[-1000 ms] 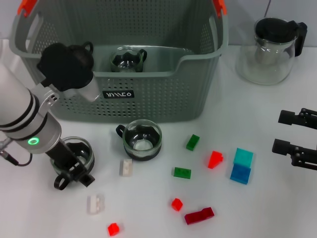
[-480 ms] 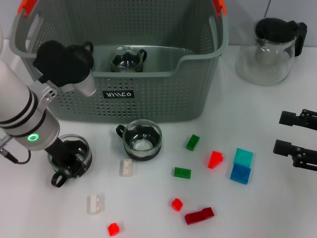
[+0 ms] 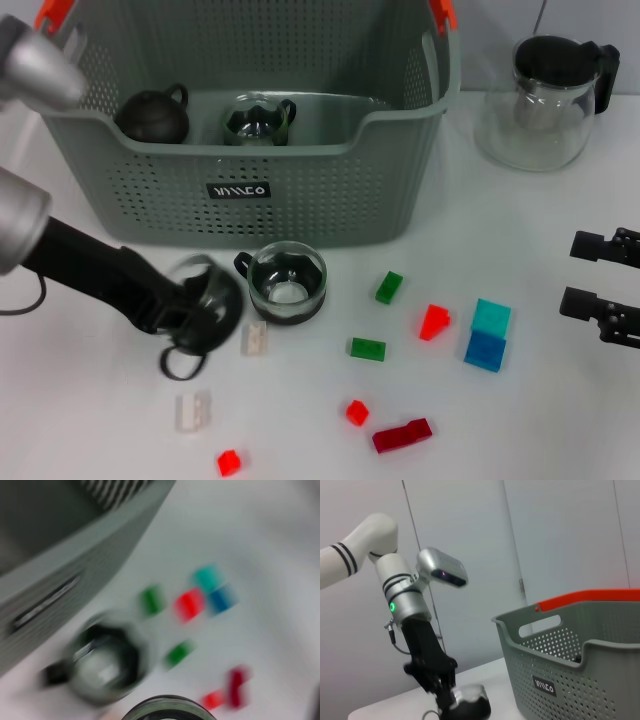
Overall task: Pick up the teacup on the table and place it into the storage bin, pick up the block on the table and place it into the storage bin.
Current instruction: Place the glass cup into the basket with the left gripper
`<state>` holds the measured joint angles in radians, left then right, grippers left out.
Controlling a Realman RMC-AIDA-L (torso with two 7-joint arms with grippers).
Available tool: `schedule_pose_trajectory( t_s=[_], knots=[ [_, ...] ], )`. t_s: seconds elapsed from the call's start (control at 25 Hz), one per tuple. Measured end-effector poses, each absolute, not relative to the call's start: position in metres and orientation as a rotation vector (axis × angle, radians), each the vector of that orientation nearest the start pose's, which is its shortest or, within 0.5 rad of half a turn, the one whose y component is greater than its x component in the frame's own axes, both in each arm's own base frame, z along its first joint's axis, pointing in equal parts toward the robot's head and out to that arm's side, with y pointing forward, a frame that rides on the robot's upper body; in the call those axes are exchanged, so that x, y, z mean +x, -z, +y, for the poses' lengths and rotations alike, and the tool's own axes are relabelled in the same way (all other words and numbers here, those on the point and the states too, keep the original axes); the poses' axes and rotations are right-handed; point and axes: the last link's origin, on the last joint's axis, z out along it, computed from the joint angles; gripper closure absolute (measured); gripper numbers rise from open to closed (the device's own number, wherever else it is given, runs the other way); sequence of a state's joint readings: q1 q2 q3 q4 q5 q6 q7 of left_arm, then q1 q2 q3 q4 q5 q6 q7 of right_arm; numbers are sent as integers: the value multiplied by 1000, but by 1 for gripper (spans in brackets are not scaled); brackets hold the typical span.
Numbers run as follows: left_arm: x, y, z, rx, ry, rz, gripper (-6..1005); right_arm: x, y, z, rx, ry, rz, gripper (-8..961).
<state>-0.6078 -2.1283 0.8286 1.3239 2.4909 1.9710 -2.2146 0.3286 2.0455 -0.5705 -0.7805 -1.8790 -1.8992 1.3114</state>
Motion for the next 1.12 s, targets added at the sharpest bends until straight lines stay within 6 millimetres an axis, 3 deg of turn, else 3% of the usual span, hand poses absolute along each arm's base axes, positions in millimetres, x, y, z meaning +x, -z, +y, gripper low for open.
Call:
schedule_pose_trajectory(
  t_s=[0.16,0.32,0.44,0.48,0.52,0.6,0.72,0.84,0.92,1.12],
  knots=[
    [-208,-70,318,-3011,371,-1138,957,289,-58,262,-2656,-960,513,209],
    [-203,-93,326,-2999,902,-1100,958,289,-58,262,-2657,-959,518,209],
    [-187,-113,342,-2885,1165,-1038,958,289,-57,263,-2660,-960,527,209],
    [-173,-122,357,-2802,1264,-1020,958,289,-56,263,-2661,-964,531,209],
    [-173,-122,357,-2802,1264,-1020,958,289,-55,263,-2661,-968,536,209],
    [-153,-129,380,-2716,1327,-1015,958,288,-54,263,-2663,-974,540,209],
    [-124,-130,406,-2671,1294,-983,957,288,-53,264,-2665,-971,541,209],
    [-102,-115,430,-2656,1113,-986,957,291,-51,262,-2682,-945,560,209],
    [-89,-92,448,-2648,850,-983,957,292,-48,262,-2691,-924,575,209],
    [-77,-50,470,-2604,382,-901,958,290,-44,264,-2702,-919,575,209]
  ],
)
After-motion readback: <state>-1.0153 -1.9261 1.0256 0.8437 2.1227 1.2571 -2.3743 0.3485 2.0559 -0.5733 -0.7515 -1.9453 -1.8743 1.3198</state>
